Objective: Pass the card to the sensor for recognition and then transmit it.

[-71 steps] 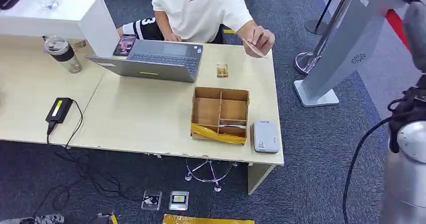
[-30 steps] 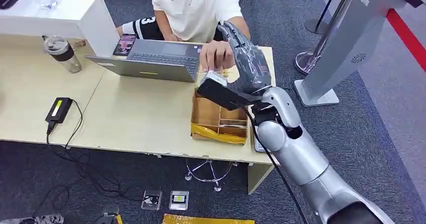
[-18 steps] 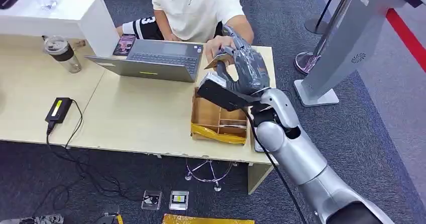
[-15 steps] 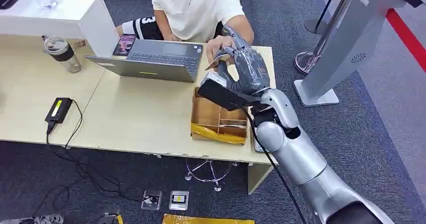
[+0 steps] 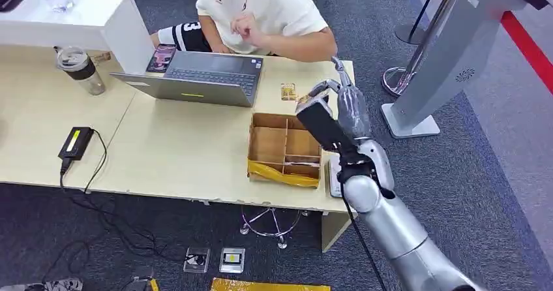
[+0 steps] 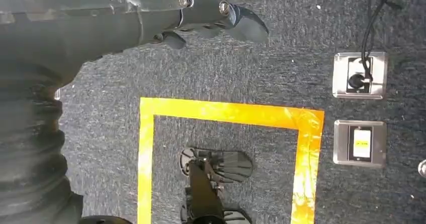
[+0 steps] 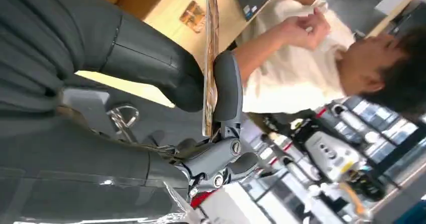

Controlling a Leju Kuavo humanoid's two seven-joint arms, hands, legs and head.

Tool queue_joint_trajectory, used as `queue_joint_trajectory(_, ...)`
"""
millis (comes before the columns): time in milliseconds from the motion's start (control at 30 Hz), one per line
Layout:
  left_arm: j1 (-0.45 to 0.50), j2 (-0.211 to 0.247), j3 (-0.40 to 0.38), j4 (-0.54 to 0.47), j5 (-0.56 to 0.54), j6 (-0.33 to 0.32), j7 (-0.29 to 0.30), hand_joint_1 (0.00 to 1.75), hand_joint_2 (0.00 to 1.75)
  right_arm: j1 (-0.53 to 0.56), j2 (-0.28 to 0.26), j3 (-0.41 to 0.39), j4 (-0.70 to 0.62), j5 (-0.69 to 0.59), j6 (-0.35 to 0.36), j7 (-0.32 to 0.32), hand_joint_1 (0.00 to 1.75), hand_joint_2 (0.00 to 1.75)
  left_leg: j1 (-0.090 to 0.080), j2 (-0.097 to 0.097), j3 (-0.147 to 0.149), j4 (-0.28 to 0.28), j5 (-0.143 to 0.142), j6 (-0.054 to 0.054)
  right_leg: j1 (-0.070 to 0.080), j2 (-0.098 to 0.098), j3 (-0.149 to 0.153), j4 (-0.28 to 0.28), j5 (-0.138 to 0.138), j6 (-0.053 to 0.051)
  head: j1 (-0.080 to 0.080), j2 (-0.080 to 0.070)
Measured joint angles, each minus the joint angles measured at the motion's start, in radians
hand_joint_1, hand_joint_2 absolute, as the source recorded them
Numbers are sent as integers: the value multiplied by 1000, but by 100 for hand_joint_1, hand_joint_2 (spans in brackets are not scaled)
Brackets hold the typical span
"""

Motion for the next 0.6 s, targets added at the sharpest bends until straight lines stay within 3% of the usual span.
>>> queue_joint_trajectory(300, 1, 1, 0, 0, 41, -8, 48, 0, 175, 83, -12, -64, 63, -133, -95, -36, 175, 175, 0, 0, 0, 0, 0, 0, 0, 0, 0, 0, 0, 0, 0, 0)
queue_joint_trajectory(600, 1, 2, 1, -2, 66, 3, 67, 0, 175, 126, -18, -92, 152, -205, -118, -61, 175, 175, 0, 1, 0, 0, 0, 0, 0, 0, 0, 0, 0, 0, 0, 0)
